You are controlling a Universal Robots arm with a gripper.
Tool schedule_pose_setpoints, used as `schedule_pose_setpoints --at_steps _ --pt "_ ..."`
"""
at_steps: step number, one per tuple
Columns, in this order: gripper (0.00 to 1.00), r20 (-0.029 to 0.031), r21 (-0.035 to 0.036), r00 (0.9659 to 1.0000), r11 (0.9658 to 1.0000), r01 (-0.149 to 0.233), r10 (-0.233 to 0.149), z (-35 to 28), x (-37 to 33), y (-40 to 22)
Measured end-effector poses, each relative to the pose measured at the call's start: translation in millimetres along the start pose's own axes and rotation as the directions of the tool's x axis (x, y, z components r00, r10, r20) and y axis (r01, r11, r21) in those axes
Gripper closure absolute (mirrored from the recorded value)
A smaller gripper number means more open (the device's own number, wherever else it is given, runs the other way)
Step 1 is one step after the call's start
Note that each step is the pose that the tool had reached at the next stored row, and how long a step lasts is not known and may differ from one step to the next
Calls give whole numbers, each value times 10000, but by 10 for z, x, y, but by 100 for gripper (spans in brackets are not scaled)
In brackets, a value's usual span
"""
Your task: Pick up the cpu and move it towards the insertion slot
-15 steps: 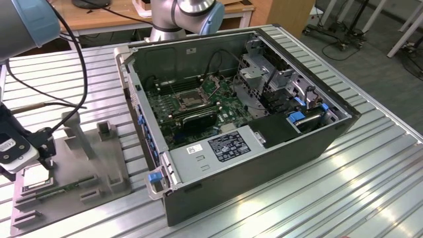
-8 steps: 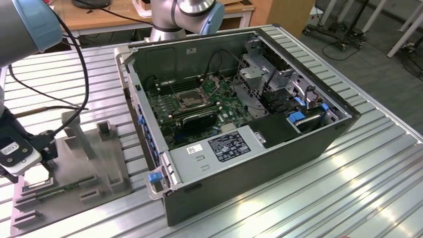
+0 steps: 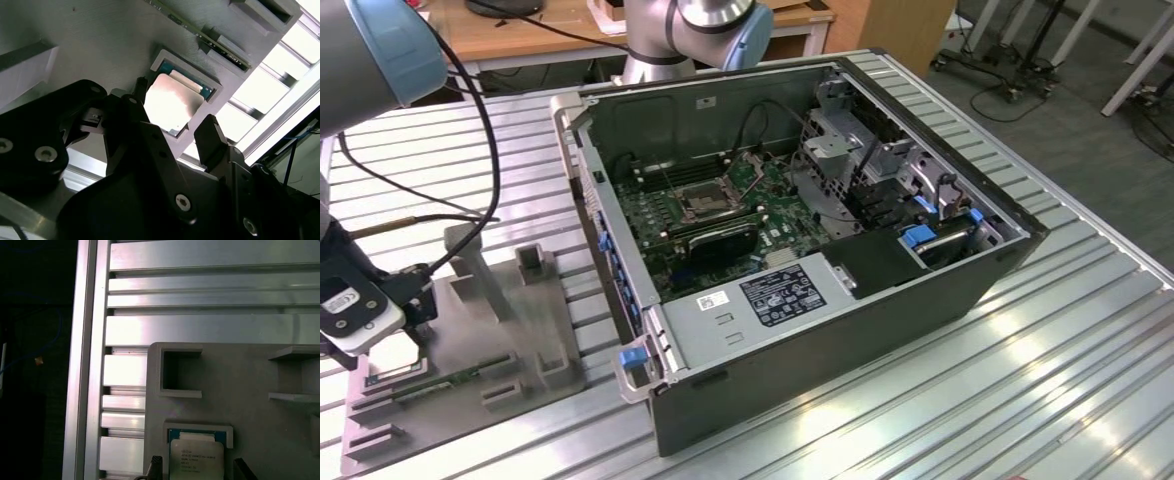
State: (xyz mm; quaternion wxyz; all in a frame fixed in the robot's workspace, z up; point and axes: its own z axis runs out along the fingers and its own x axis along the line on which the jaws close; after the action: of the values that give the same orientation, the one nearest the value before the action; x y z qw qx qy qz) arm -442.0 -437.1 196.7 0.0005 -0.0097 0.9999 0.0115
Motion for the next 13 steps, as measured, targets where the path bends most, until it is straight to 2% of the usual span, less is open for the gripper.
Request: schedule_pose_setpoints --at_steps 13 --pt "35 0 0 10000 10000 0 0 35 0 -1"
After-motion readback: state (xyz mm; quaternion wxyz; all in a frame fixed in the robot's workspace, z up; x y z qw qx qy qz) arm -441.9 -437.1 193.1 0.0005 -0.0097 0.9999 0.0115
